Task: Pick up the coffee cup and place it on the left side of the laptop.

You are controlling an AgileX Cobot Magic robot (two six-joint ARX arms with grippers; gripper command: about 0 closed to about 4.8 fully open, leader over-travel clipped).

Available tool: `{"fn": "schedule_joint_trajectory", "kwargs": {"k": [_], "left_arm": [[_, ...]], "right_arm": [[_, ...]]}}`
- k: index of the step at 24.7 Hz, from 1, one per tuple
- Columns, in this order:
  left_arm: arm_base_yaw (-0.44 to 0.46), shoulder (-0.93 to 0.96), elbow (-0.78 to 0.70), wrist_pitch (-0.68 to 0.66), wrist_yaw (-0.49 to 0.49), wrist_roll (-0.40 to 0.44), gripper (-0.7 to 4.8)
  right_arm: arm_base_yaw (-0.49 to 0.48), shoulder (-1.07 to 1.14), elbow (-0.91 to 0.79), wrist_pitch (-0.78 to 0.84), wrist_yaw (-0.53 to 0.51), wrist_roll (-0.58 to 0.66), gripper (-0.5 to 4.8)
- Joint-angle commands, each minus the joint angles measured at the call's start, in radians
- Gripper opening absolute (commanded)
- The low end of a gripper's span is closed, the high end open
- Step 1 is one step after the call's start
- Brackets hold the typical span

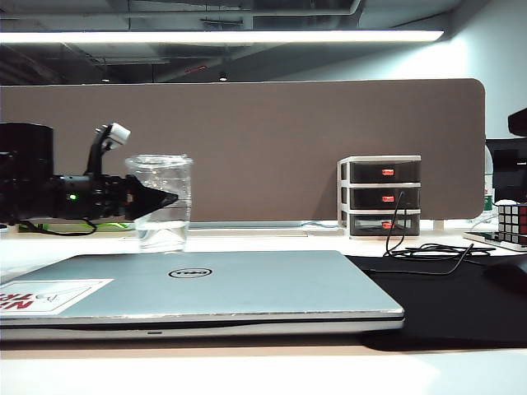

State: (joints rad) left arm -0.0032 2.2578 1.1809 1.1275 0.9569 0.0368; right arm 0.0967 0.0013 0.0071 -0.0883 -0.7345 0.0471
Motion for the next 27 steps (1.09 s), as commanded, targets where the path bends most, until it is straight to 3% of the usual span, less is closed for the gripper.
{"fn": "schedule_joint_trajectory", "kwargs": {"k": [1, 9, 15, 19, 27], "left_arm": [[0.023, -0.039, -0.015, 0.034, 0.021, -0.032, 2.68], [0.102, -0.128, -0.131, 0.043, 0.053, -0.030, 2.77], [0.192, -0.232, -0.314, 0.110, 0.062, -0.022, 2.78], [0.267, -0.284, -0.445, 0.155, 0.126, -0.021, 2.78], [0.345, -0.299, -0.580, 0.229, 0.143, -0.008, 2.77]], "right_arm": [[0.000, -0.002, -0.005, 0.010, 0.000, -0.003, -0.01], [0.000, -0.002, -0.005, 0.010, 0.001, -0.022, -0.01], [0.000, -0.002, -0.005, 0.010, 0.000, -0.022, -0.01], [0.000, -0.002, -0.005, 0.010, 0.000, -0.022, -0.01], [0.001, -0.002, -0.005, 0.010, -0.001, -0.022, -0.01]]}}
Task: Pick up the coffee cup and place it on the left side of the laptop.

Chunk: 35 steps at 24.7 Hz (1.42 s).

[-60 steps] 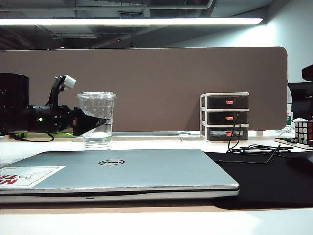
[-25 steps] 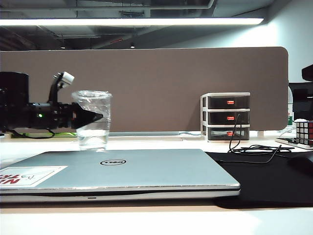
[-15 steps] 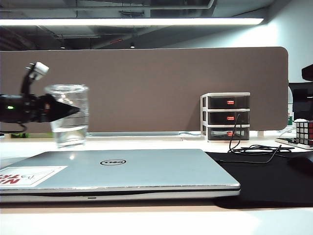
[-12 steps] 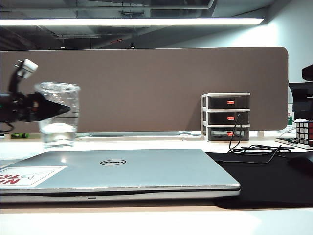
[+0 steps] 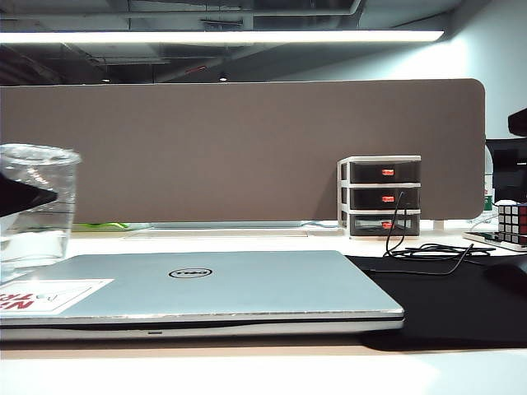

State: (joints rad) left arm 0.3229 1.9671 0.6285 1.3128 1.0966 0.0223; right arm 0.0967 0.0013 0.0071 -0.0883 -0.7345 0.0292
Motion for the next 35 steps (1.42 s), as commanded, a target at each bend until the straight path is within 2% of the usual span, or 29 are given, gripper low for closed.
{"fn": "schedule_joint_trajectory", "kwargs": {"k": [1, 7, 16, 17, 18, 19, 20, 27, 32, 35], "left_arm": [[0.027, -0.008, -0.037, 0.043, 0.003, 0.010, 2.77], [0.089, -0.009, -0.095, 0.082, 0.006, 0.008, 2.77], [0.090, -0.009, -0.098, 0.099, 0.016, -0.004, 2.79], [0.090, -0.009, -0.098, 0.099, 0.026, -0.014, 2.98], [0.091, -0.009, -0.098, 0.094, 0.033, -0.016, 3.86], [0.091, -0.009, -0.098, 0.088, 0.033, -0.016, 4.24], [0.091, -0.009, -0.098, 0.076, 0.033, -0.016, 4.37], [0.092, -0.009, -0.101, 0.057, 0.034, -0.041, 4.36], [0.111, -0.009, -0.102, -0.088, 0.068, -0.037, 4.36], [0.133, -0.009, -0.103, -0.101, 0.096, -0.037, 4.36]], "right_arm": [[0.001, -0.002, -0.005, 0.010, -0.001, -0.004, -0.01], [0.001, -0.002, -0.005, 0.010, -0.001, -0.004, -0.01], [0.001, -0.002, -0.005, 0.010, -0.001, -0.004, -0.01], [0.001, -0.002, -0.005, 0.010, 0.000, -0.005, -0.01], [0.001, -0.002, -0.005, 0.010, 0.000, -0.005, -0.01], [0.001, -0.002, -0.005, 0.010, -0.001, -0.005, -0.01], [0.001, -0.002, -0.005, 0.010, -0.001, -0.005, -0.01], [0.001, -0.002, -0.005, 0.010, -0.001, -0.005, -0.01], [0.001, -0.002, -0.005, 0.010, -0.001, -0.005, -0.01], [0.001, -0.002, -0.005, 0.010, -0.001, -0.005, -0.01]]}}
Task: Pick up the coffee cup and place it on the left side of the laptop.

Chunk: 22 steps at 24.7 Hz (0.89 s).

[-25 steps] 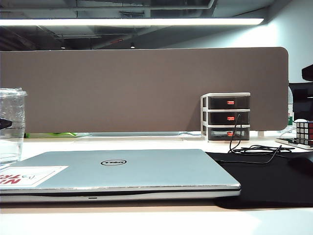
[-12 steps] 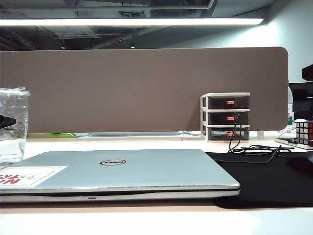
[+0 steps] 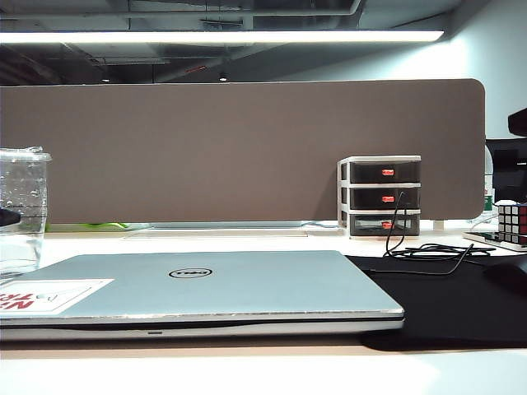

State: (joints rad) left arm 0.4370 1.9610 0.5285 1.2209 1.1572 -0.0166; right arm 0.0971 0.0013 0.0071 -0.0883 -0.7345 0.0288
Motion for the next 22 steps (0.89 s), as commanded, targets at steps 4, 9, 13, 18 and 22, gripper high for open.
{"fn": "schedule_joint_trajectory", "kwargs": {"k": [4, 9, 13, 18, 22], "left_arm": [[0.045, -0.005, -0.026, -0.021, 0.037, 0.001, 4.36], [0.074, -0.005, -0.098, -0.038, 0.037, 0.024, 4.35], [0.077, -0.005, -0.164, -0.038, 0.021, 0.027, 4.35], [0.077, -0.005, -0.228, -0.030, 0.005, -0.019, 4.14], [0.077, -0.005, -0.305, 0.066, -0.009, -0.025, 3.06]], "right_arm": [[0.000, -0.002, -0.005, 0.010, -0.001, -0.005, -0.01], [0.000, -0.002, -0.005, 0.010, -0.001, -0.005, -0.01], [0.000, -0.002, -0.005, 0.011, -0.001, -0.005, -0.01], [0.000, -0.002, -0.005, 0.011, -0.001, -0.005, -0.01], [0.000, -0.002, -0.005, 0.011, -0.004, -0.004, -0.01]]}}
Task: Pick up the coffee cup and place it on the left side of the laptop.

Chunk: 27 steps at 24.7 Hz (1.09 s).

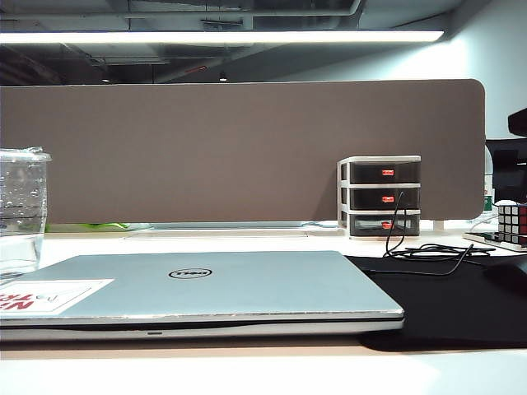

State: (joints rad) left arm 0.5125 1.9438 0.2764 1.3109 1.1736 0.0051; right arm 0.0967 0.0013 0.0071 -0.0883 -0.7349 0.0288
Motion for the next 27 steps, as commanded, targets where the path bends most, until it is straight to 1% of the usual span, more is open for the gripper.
{"fn": "schedule_joint_trajectory", "kwargs": {"k": [1, 5, 7, 8, 9, 10, 14, 15, 16, 17, 19, 24, 25, 27], "left_arm": [[0.000, 0.012, -0.070, 0.006, -0.036, -0.056, 3.06], [0.000, 0.012, -0.145, 0.141, -0.097, -0.132, 3.06], [-0.002, 0.001, -0.164, 0.148, -0.116, -0.138, 2.91], [-0.006, -0.021, -0.179, 0.148, -0.127, -0.157, 2.35], [-0.010, -0.034, -0.187, 0.148, -0.130, -0.159, 2.16], [-0.013, -0.046, -0.194, 0.148, -0.130, -0.171, 2.04], [-0.013, -0.114, -0.226, 0.148, -0.139, -0.179, 1.98], [-0.013, -0.137, -0.235, 0.148, -0.148, -0.187, 1.79], [-0.018, -0.196, -0.251, 0.148, -0.155, -0.193, 1.38], [-0.018, -0.225, -0.261, 0.148, -0.163, -0.204, 1.19], [-0.018, -0.288, -0.271, 0.147, -0.163, -0.217, 1.14], [-0.018, -0.429, -0.272, 0.147, -0.168, -0.303, 1.09], [-0.018, -0.453, -0.272, 0.147, -0.168, -0.319, 0.96], [-0.018, -0.509, -0.271, 0.147, -0.167, -0.344, 0.21]], "right_arm": [[0.001, -0.002, -0.005, 0.011, -0.003, -0.005, -0.01], [0.001, -0.002, -0.005, 0.011, -0.004, -0.005, -0.01], [0.001, -0.002, -0.005, 0.011, -0.004, -0.004, -0.01], [0.001, -0.002, -0.005, 0.011, -0.004, -0.004, -0.01], [0.001, -0.002, -0.005, 0.011, -0.004, -0.004, -0.01], [0.001, -0.002, -0.005, 0.011, -0.004, -0.004, -0.01], [0.001, -0.002, -0.005, 0.011, -0.025, -0.003, -0.01], [0.001, -0.002, -0.005, 0.011, -0.027, -0.003, -0.01], [0.001, -0.002, -0.005, 0.011, -0.027, -0.003, -0.01], [0.001, -0.002, -0.005, 0.011, -0.028, -0.003, -0.01], [0.001, -0.002, -0.005, 0.011, -0.027, -0.003, -0.01], [0.001, -0.002, -0.005, 0.011, -0.027, -0.003, -0.01], [0.001, -0.002, -0.005, 0.011, -0.027, -0.003, -0.01], [0.001, -0.002, -0.005, 0.011, -0.026, -0.003, -0.01]]}}
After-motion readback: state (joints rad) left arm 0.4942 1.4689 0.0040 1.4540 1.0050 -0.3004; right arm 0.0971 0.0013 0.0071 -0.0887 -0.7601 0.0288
